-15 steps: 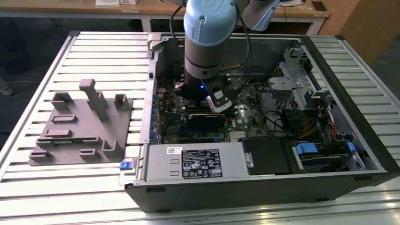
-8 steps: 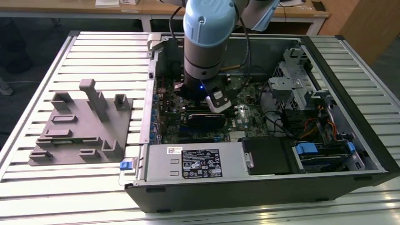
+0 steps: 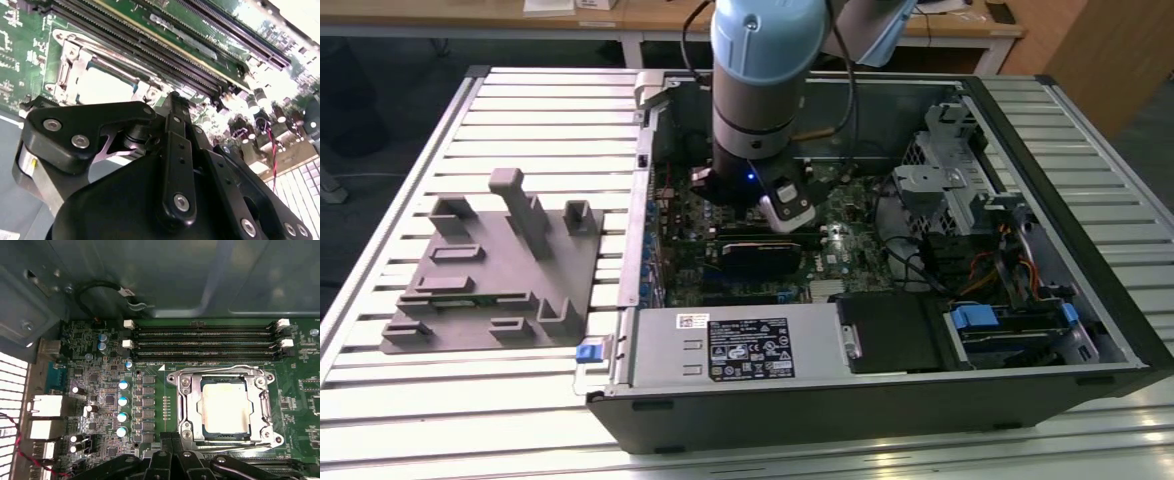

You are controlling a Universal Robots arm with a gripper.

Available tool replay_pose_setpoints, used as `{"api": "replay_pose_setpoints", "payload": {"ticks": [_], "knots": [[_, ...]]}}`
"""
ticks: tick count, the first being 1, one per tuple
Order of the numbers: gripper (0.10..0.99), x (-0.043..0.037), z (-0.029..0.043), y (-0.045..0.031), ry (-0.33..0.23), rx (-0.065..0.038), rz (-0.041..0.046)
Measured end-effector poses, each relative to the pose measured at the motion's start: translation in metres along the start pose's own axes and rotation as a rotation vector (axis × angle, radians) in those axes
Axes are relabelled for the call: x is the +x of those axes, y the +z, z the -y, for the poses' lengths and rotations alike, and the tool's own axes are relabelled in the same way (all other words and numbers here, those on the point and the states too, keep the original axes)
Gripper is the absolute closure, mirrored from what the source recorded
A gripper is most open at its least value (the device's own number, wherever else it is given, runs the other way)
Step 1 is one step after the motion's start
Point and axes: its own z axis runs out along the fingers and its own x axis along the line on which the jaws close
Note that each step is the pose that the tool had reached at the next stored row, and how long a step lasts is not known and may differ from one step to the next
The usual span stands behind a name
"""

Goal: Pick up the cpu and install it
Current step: 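Install the second cpu locking lever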

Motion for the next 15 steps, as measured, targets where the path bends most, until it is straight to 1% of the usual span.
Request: {"api": "replay_pose_setpoints", "payload": {"ticks": [4, 10, 13, 15], "knots": [[0.980, 0.0001, -0.0020, -0.0074, 0.000, -0.004, -0.0001], [0.980, 0.0003, -0.0053, -0.0190, 0.000, -0.016, -0.0004], [0.980, 0.0003, -0.0060, -0.0214, 0.000, -0.022, -0.0004], [0.980, 0.0003, -0.0060, -0.0214, 0.000, -0.022, -0.0004]]}}
